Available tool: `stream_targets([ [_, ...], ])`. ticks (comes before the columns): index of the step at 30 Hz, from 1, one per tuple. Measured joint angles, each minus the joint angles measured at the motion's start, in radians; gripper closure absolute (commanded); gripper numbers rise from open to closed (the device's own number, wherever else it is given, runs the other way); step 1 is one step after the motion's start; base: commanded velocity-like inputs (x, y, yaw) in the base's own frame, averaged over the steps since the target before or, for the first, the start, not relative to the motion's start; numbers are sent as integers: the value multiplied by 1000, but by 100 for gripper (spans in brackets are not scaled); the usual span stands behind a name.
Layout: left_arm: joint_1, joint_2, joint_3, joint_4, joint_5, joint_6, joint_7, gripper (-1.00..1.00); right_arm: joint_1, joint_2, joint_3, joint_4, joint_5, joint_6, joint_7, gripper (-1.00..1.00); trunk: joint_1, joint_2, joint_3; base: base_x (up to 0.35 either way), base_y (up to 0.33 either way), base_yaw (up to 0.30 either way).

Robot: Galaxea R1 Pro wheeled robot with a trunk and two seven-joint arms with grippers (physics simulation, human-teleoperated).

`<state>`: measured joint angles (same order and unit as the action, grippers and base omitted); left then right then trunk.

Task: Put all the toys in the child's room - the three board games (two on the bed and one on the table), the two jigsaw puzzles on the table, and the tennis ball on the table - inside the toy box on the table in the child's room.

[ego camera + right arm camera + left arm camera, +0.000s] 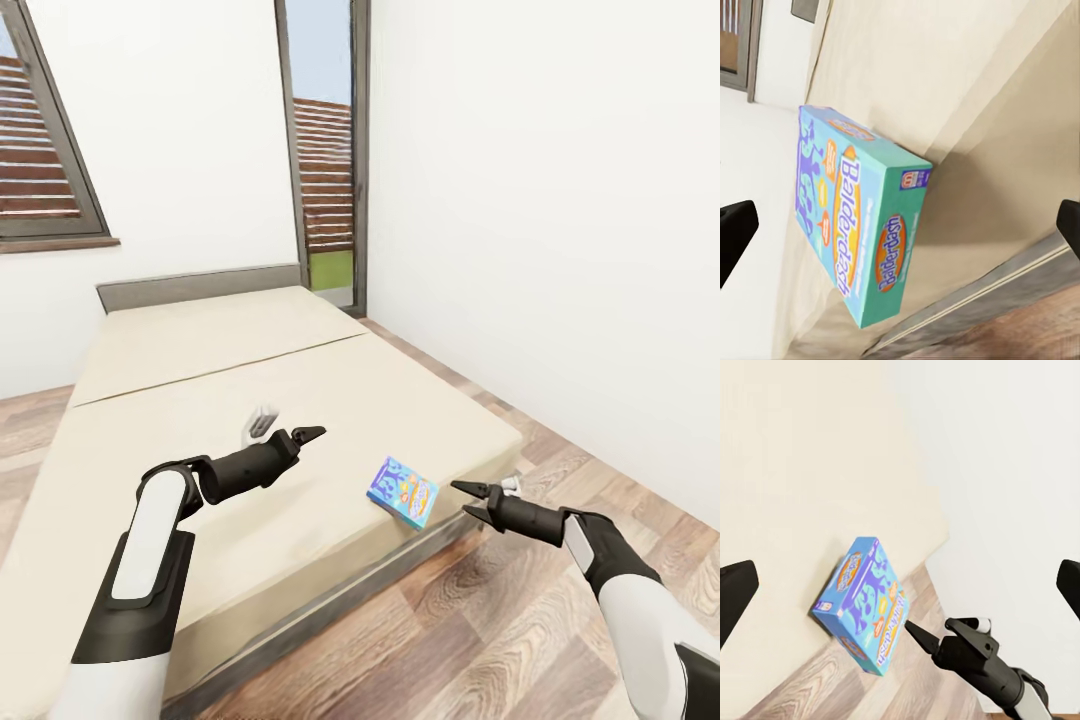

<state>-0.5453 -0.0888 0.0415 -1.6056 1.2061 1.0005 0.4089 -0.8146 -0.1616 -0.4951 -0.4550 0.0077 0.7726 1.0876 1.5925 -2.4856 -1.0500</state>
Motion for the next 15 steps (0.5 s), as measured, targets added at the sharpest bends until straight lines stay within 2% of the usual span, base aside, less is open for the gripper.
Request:
stream_targets([
  [10,0,0,0,0,0,0,0,-100,0,0,-19,26,0,1,-8,-100,0,0,0,0,0,53],
  [15,0,1,0,0,0,0,0,-100,-1,0,-49,32,0,1,-17,-100,0,0,0,0,0,18],
])
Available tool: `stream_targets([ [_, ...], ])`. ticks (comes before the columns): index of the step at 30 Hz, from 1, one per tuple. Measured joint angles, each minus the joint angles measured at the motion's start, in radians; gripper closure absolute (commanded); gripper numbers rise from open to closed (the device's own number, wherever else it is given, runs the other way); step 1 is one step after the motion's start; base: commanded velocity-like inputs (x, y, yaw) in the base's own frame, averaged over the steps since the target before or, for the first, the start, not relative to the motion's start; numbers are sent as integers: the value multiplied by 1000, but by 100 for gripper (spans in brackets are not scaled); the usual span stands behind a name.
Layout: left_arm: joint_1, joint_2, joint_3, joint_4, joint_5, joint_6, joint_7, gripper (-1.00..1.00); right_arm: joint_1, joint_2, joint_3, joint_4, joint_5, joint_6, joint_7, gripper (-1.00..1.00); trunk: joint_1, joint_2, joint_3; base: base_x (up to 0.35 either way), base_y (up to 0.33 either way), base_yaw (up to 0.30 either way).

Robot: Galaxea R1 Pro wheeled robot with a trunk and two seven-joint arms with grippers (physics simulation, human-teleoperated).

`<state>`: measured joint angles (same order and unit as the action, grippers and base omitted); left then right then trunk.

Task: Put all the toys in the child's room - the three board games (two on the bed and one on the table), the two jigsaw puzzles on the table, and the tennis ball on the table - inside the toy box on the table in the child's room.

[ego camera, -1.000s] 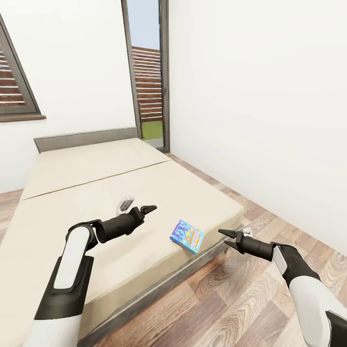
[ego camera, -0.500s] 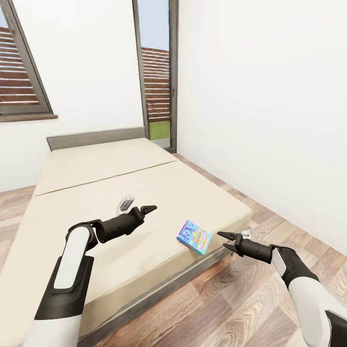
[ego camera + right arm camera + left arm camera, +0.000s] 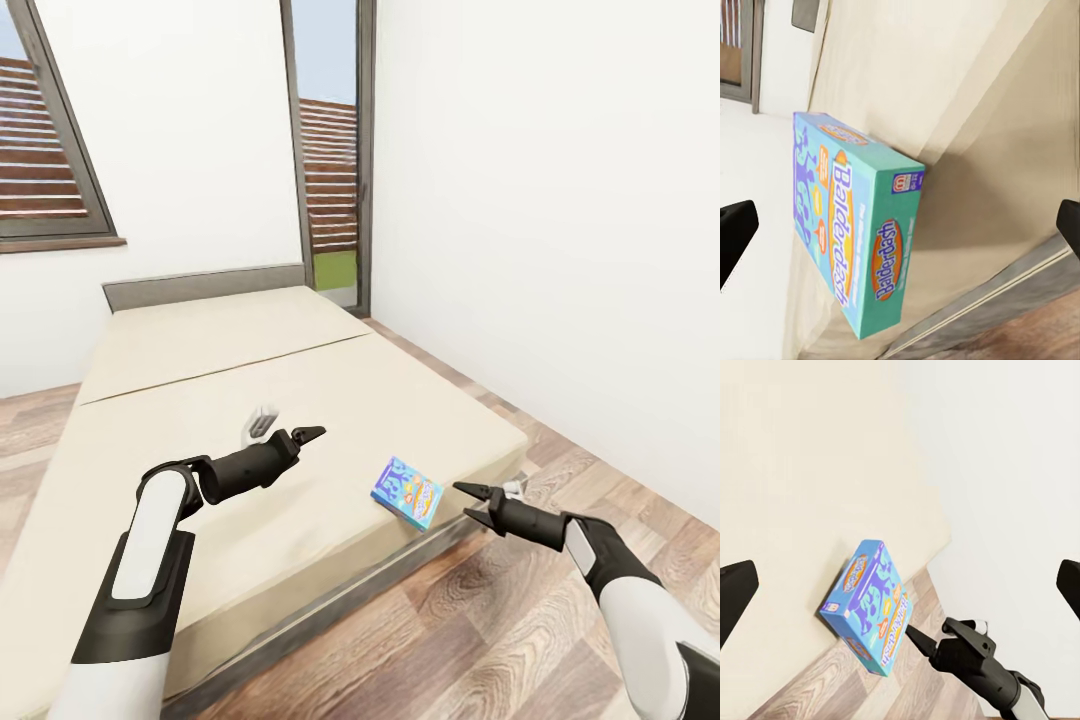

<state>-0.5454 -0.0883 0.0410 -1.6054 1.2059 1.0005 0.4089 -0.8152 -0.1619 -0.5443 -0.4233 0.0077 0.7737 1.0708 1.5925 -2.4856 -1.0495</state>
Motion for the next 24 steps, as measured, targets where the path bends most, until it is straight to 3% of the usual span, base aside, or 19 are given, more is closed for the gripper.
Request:
stream_targets([
  [17,0,0,0,0,0,0,0,-100,0,-1,-34,4,-1,1,-15,-100,0,0,0,0,0,6],
  [24,0,0,0,0,0,0,0,-100,0,-2,-36,4,0,3,-17,-100,0,0,0,0,0,126],
])
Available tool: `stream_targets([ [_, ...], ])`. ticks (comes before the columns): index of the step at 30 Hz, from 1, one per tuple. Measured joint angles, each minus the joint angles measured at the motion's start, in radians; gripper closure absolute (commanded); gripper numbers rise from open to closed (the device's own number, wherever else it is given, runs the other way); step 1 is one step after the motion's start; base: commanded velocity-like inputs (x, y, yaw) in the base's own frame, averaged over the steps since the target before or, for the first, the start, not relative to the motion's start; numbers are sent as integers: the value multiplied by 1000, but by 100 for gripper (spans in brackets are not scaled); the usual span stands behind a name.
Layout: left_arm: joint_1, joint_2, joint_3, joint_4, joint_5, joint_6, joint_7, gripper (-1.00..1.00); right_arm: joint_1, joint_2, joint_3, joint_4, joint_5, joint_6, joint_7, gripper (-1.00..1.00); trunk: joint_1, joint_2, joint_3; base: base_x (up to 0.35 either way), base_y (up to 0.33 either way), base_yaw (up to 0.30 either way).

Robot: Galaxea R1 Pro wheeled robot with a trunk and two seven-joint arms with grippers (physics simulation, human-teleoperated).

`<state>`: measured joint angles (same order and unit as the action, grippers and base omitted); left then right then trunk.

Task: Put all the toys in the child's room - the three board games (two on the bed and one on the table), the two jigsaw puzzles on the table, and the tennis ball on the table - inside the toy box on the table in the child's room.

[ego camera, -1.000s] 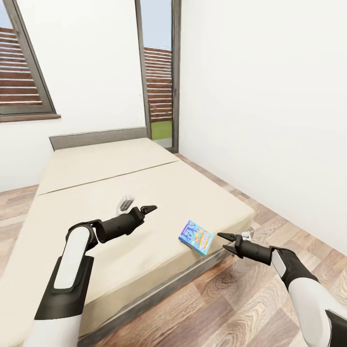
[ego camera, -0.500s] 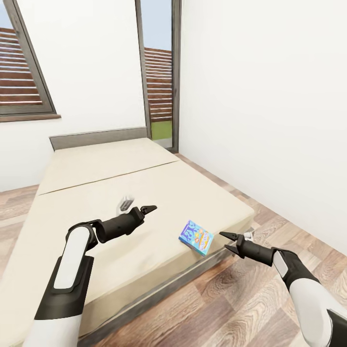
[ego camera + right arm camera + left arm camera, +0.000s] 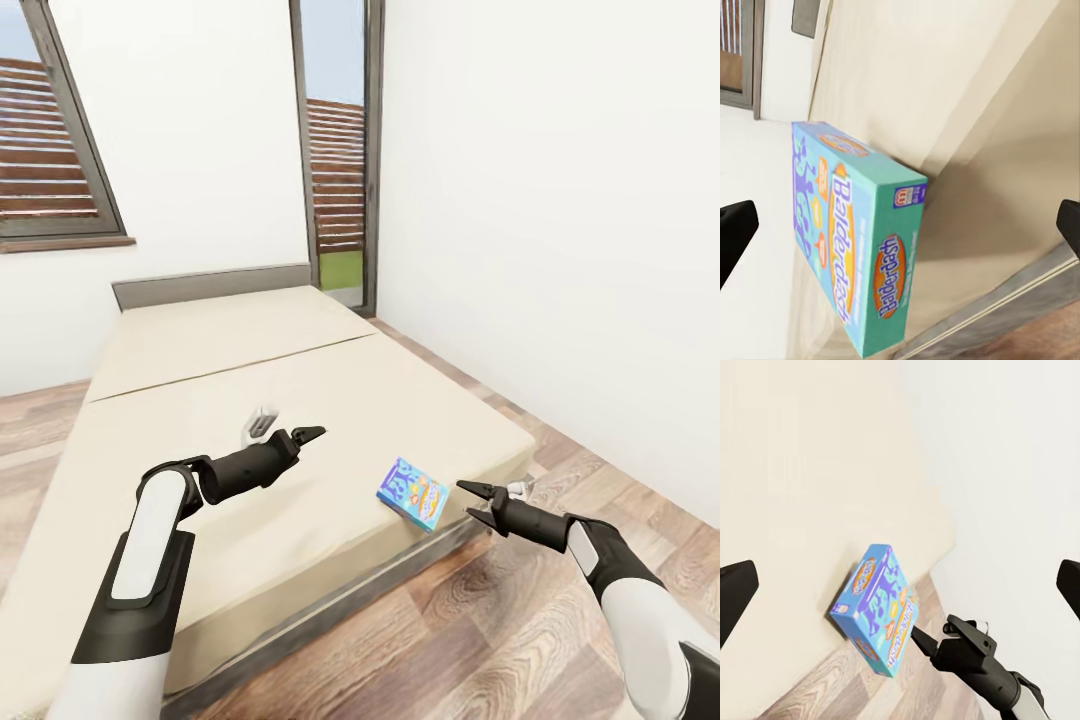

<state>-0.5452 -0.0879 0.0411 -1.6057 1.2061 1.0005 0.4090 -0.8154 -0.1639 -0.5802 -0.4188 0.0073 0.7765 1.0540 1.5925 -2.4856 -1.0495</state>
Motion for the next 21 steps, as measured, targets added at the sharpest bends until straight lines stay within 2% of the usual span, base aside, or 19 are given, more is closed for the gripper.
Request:
stream_targets([
  [9,0,0,0,0,0,0,0,-100,0,0,-2,0,0,3,-1,-100,0,0,0,0,0,139],
  [21,0,0,0,0,0,0,0,-100,0,1,-2,0,0,4,-1,-100,0,0,0,0,0,35],
])
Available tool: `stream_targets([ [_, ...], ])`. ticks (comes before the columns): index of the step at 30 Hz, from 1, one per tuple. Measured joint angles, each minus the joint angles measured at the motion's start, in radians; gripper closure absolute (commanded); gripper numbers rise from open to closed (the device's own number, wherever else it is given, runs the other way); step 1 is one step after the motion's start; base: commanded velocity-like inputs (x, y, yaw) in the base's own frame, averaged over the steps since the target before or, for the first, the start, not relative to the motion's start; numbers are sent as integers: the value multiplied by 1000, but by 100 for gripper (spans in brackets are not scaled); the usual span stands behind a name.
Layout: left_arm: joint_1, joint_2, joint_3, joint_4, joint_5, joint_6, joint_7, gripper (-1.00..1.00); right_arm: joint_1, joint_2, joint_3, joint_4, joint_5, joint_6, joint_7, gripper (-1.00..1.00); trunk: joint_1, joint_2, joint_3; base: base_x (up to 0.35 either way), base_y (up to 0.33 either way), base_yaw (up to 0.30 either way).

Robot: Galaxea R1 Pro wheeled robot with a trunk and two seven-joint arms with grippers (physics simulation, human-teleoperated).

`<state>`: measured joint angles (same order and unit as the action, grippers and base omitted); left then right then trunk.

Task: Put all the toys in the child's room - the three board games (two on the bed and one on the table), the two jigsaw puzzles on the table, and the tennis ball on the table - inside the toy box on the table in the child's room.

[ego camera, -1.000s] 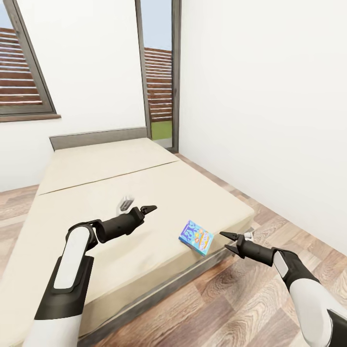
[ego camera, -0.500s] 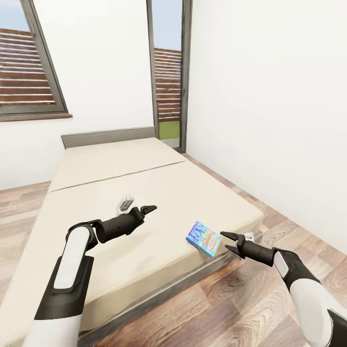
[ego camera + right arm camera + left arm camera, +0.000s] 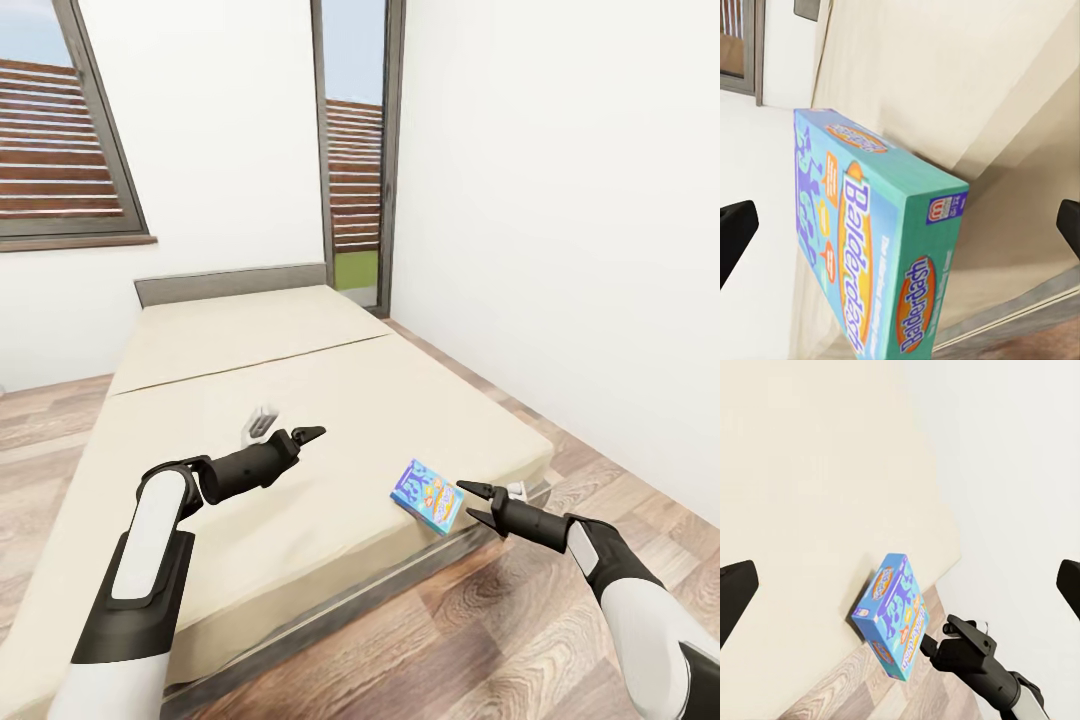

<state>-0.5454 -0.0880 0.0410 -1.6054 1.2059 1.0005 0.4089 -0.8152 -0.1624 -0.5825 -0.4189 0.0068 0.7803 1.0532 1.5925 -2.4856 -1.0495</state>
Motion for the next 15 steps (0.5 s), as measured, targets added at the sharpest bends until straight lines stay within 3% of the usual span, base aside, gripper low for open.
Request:
stream_targets([
  [15,0,1,0,0,0,0,0,-100,0,1,0,0,0,0,0,-100,0,0,0,0,0,5],
])
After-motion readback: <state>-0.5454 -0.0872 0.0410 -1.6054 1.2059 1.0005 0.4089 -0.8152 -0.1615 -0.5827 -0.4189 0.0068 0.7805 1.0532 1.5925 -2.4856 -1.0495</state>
